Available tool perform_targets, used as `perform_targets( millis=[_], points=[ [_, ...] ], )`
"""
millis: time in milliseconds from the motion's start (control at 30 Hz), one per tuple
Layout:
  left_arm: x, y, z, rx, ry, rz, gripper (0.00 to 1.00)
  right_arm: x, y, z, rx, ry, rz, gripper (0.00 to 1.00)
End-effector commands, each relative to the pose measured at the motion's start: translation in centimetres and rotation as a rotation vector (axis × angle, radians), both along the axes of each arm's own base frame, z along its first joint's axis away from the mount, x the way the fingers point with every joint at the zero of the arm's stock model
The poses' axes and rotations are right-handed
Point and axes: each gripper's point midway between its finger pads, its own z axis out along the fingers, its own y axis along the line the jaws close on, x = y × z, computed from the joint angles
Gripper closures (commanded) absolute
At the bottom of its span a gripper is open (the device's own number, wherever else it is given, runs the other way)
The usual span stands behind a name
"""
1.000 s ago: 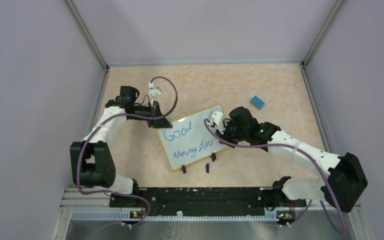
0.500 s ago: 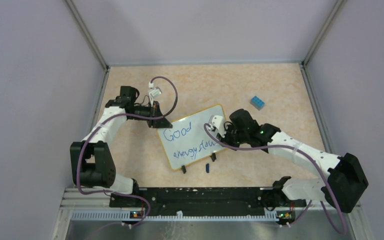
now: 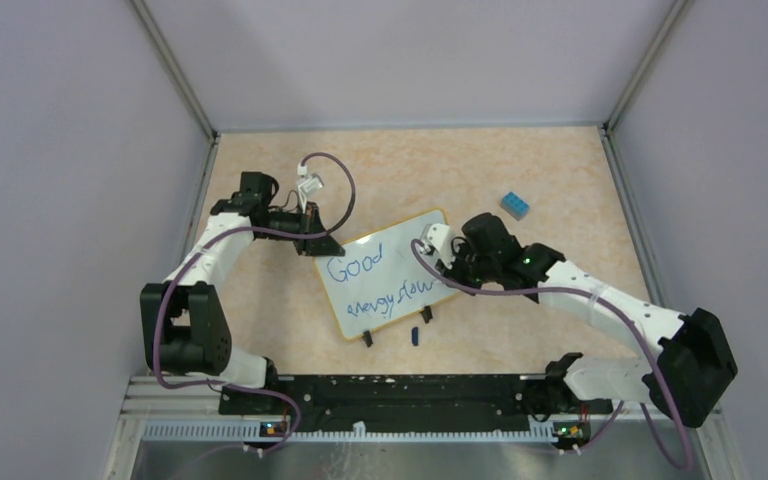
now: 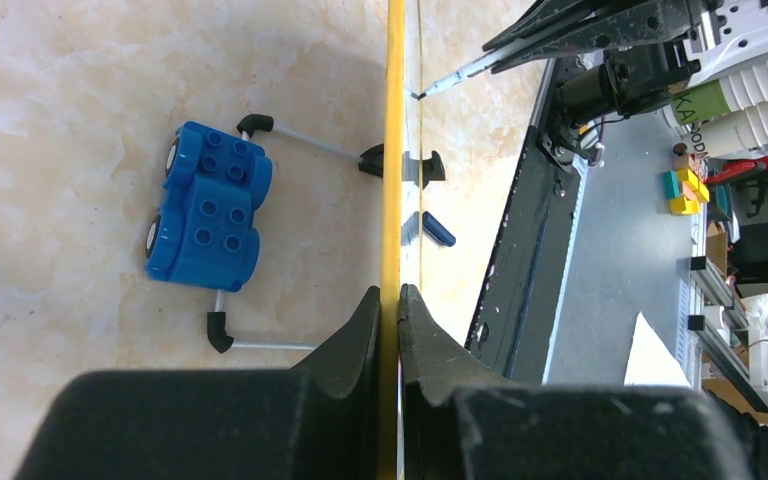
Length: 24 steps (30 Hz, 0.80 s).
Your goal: Write a sentence on the whiteboard
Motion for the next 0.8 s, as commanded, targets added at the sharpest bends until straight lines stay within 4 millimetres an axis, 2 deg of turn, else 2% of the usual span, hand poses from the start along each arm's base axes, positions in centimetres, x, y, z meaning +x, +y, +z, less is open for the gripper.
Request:
perform_targets(
  millis=[0, 167, 367, 500, 767],
  points=[
    [1.2, 0.8, -1.3, 0.084, -0.035, 0.024, 1.0, 3.6, 0.6, 4.6, 0.085, -0.135, -0.088, 1.0],
    [1.1, 0.8, -1.3, 0.083, -0.034, 0.023, 1.0, 3.5, 0.9, 5.4, 0.107, -0.129, -0.081, 1.0],
    [1.1, 0.8, -1.2, 0.082, -0.039, 0.023, 1.0, 2.0, 0.7, 5.3, 0.112, -0.097, -0.036, 1.0],
    [1.1, 0.8, -1.2, 0.08, -0.038, 0.022, 1.0, 1.4, -0.1, 4.5, 0.1, -0.076, -0.034, 1.0],
    [1.1, 0.8, -1.2, 0.081, -0.039, 0.022, 1.0, 1.8, -1.2, 2.8, 0.061, -0.069, -0.073, 1.0]
  ],
)
